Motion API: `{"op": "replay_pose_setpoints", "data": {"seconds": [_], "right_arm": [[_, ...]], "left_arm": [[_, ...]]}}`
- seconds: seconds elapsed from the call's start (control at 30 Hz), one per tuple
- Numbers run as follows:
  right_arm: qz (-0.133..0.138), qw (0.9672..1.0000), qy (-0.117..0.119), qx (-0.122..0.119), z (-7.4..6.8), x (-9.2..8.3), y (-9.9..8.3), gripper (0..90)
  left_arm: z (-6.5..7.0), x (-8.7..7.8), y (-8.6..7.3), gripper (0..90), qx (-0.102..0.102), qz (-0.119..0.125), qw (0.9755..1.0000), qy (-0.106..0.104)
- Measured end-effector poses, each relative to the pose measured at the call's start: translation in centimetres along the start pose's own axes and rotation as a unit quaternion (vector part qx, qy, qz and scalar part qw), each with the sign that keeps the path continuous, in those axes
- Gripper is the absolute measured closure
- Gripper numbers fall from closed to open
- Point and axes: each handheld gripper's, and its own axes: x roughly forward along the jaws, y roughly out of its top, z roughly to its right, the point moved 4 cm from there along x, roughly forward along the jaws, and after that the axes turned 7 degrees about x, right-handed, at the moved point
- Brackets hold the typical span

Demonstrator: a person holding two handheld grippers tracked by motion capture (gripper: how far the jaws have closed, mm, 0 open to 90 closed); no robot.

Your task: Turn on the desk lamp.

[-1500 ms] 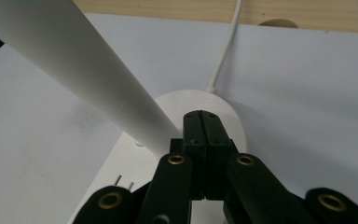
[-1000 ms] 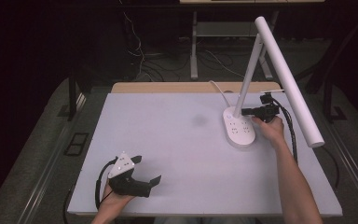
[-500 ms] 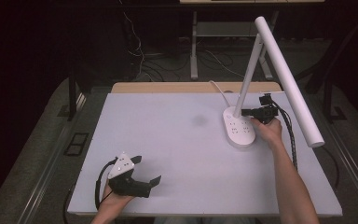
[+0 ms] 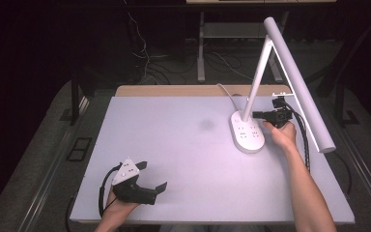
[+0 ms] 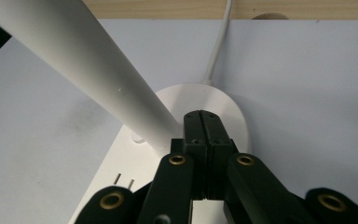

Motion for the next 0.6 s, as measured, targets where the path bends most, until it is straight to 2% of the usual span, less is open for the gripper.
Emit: {"op": "replay_pose_setpoints", "data": {"seconds": [0.1,0.37,0.6], "right_arm": [[0.000,1.0000,-0.001,-0.001,-0.2,-0.6,0.1,89.4],[0.000,0.9997,-0.010,-0.024,-0.5,-2.3,0.1,89.4],[-0.001,0.9993,-0.011,-0.036,-0.9,-3.7,-0.6,89.4]], "left_arm": [[0.0,0.0,0.0,0.0,0.001,0.000,1.0000,-0.001],[0.1,0.0,0.0,0.0,0.001,0.001,1.0000,-0.003],[0.1,0.1,0.1,0.0,0.001,0.003,1.0000,-0.006]]}}
